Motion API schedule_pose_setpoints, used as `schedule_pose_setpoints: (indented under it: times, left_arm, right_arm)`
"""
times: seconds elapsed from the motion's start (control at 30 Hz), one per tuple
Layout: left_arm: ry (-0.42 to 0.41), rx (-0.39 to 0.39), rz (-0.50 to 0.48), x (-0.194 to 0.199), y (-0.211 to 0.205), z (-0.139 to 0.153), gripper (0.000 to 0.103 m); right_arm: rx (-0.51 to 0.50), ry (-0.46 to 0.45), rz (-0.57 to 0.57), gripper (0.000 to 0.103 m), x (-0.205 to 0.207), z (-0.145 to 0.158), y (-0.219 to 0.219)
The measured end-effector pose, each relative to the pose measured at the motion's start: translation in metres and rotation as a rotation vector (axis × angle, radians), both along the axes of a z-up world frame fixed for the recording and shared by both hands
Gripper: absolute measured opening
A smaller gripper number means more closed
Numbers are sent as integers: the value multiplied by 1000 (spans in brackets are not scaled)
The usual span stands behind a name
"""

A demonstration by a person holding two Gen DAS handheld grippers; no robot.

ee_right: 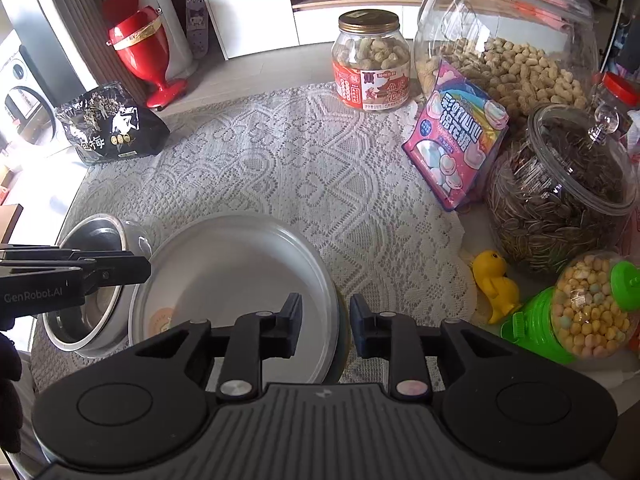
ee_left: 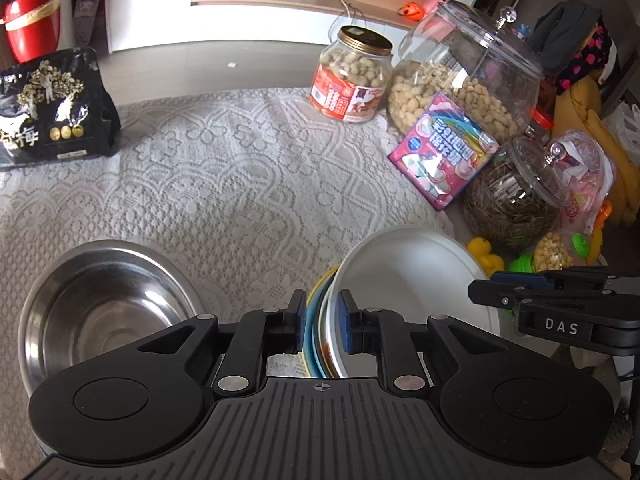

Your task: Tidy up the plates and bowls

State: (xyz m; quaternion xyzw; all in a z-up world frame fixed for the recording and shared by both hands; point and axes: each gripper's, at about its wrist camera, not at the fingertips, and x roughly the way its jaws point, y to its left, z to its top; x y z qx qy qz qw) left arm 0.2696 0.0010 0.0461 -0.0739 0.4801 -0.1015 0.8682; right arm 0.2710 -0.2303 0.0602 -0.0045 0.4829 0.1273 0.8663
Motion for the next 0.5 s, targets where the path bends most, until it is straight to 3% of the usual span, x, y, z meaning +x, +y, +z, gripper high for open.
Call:
schedule_pose_setpoints:
  times: [0.13,0.3,0.37,0.5]
  left_arm:
    - [12,29,-13,-4,-4,-12,19]
    - [63,30,-28,-4,-8,-32,19]
    - [74,27,-30,-4,-8,-37,21]
    - [90,23,-26,-2,-9,-44,26]
  right_arm:
    - [12,-4,-5,37,1,-6,-4]
    - [85,74,-15,38,2,-30,-15]
    - [117,96,-22,46,3,-38,-19]
    - [152,112,-31,49,3,-47,-24]
